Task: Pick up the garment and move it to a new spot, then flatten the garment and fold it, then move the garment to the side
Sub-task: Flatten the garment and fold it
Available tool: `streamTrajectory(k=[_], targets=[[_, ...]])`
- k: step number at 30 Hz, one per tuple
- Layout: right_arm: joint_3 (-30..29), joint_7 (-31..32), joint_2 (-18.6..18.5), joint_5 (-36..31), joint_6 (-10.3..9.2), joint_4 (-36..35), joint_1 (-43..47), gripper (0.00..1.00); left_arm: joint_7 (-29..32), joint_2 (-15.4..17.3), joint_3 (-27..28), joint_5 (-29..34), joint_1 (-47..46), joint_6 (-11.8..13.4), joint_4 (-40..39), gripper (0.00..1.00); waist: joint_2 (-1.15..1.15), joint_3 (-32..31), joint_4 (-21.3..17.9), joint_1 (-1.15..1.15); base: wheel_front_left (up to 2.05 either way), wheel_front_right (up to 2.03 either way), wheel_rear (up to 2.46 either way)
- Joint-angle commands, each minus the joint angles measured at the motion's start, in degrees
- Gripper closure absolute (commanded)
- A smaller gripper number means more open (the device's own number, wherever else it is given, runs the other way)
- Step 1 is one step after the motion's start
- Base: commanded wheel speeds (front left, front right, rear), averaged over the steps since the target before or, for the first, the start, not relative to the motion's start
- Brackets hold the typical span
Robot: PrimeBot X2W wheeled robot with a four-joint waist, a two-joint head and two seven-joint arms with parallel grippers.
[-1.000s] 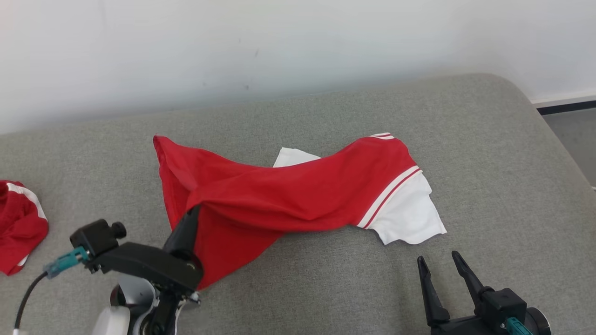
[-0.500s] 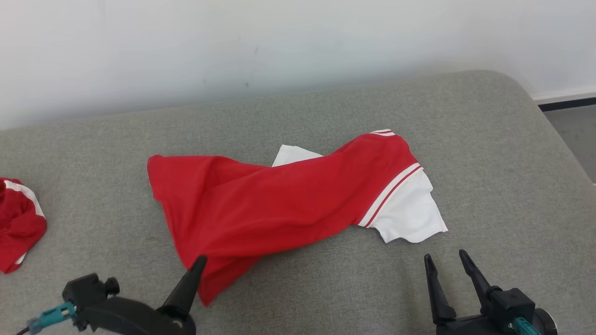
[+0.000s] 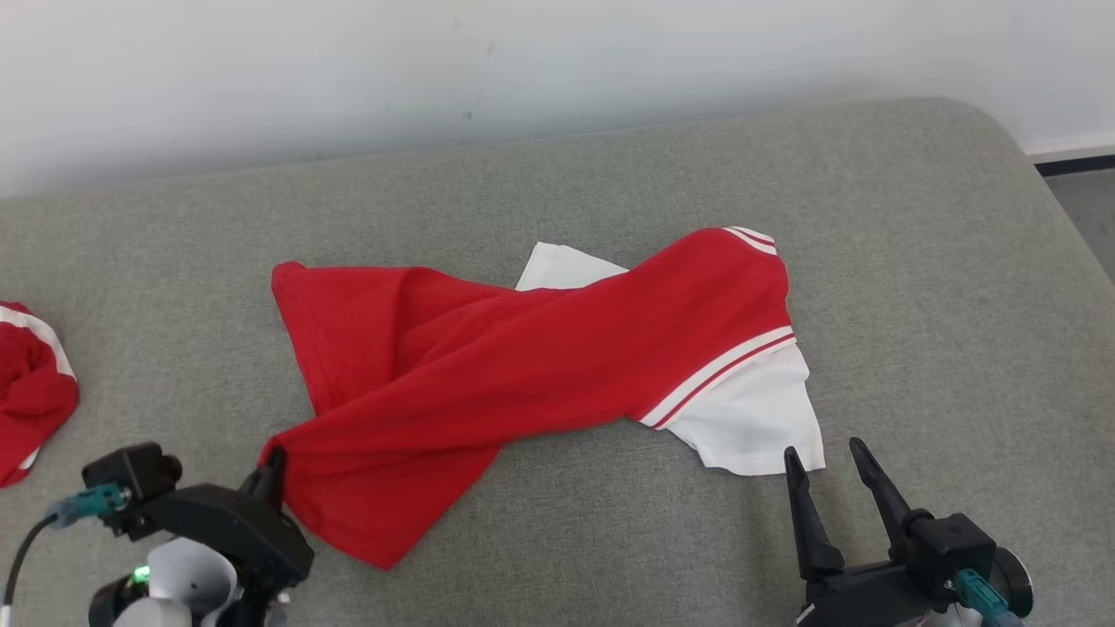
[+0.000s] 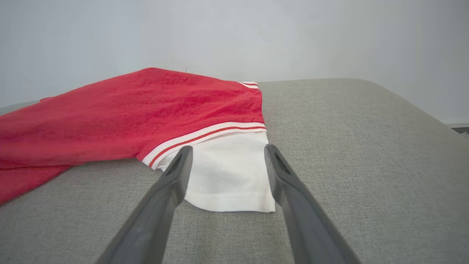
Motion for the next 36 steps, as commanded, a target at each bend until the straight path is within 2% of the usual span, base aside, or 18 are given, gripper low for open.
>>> streamTrajectory(k=[1,2,3,4,12,21,27,36], targets=[[0.3,-0.2,0.0,0.3,-0.14,0.2,-0.6,0.0,-1.6,0.7,-0.1,1.3,-1.9,-0.4,2.4,1.0,0.0,0.5,-0.4,-0.01,0.0,0.0,0.0],[0.4,-0.3,0.0,0.2,-0.14,0.2,-0.8,0.0,-2.4,0.7,-0.3,1.9,-2.9,-0.6,4.2,0.97,0.0,0.6,-0.6,-0.01,0.0,0.0,0.0],[0.6,-0.3,0.0,0.2,-0.14,0.2,-1.0,0.0,-3.5,0.7,-0.6,2.6,-3.7,-0.9,5.9,0.65,0.0,0.8,-0.8,-0.01,0.0,0.0,0.0],[0.5,-0.3,0.0,0.2,-0.14,0.3,-0.9,0.0,-4.6,0.8,-0.6,3.0,-4.5,-1.1,7.3,0.0,0.0,0.9,-0.9,-0.01,0.0,0.0,0.0],[-0.6,-0.5,0.0,0.5,-0.14,0.6,0.1,0.0,-14.7,0.4,0.0,5.1,-5.6,-2.9,13.3,0.0,0.0,0.6,-0.8,-0.01,0.0,0.0,0.0],[-2.6,-0.4,0.0,-0.3,-0.14,0.5,1.0,0.0,-25.6,0.0,-1.0,7.7,1.6,-5.6,10.0,0.0,0.0,-2.7,0.6,-0.01,0.0,0.0,0.0],[-4.5,0.1,0.0,-0.5,-0.14,0.0,2.2,0.0,-28.6,-1.4,-0.9,9.9,8.5,-6.4,4.4,0.0,0.0,-5.1,2.0,-0.01,0.0,0.0,0.0],[-7.7,0.6,0.0,-1.3,-0.14,0.4,4.2,0.0,-29.0,-4.5,1.5,16.9,16.3,-8.5,-2.0,0.0,0.0,-8.7,3.4,-0.01,0.0,0.0,0.0]])
